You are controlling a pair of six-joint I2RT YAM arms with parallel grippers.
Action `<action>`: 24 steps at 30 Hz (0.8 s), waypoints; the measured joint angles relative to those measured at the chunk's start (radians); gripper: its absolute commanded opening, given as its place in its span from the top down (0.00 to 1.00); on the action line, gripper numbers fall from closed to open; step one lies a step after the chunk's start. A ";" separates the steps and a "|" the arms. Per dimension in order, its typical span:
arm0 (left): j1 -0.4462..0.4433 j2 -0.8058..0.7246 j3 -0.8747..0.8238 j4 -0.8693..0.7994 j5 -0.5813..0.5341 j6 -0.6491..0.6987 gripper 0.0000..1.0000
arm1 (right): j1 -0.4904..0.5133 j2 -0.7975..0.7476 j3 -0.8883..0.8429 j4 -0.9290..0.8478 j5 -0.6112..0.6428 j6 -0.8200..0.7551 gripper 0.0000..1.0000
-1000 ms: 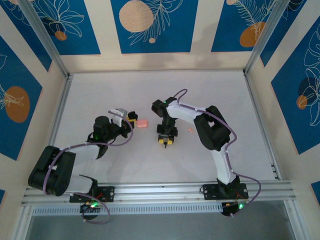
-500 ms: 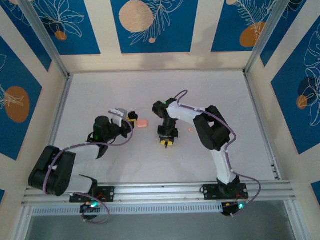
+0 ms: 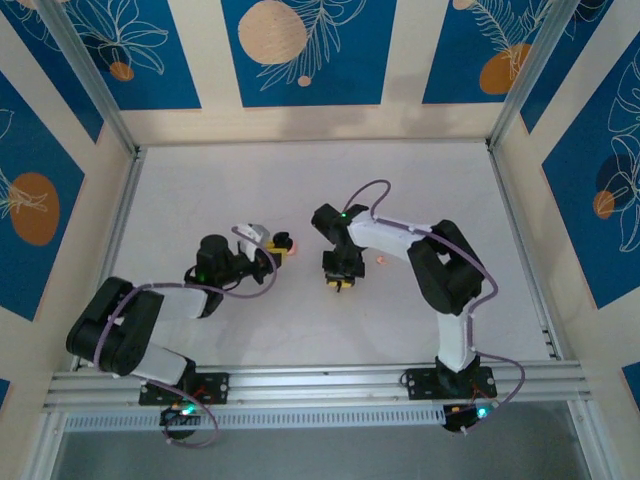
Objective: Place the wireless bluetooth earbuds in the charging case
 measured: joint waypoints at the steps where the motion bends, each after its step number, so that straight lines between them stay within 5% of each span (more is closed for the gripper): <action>1: -0.009 0.008 0.000 0.007 0.010 0.008 0.80 | 0.000 -0.026 -0.018 0.018 0.014 -0.002 0.78; 12: -0.131 0.105 0.004 0.061 0.103 0.095 0.79 | 0.001 -0.320 -0.211 0.222 0.159 -0.093 0.78; 24: -0.162 0.181 0.069 0.114 0.168 0.114 0.79 | 0.050 -0.509 -0.330 0.411 0.211 -0.234 0.77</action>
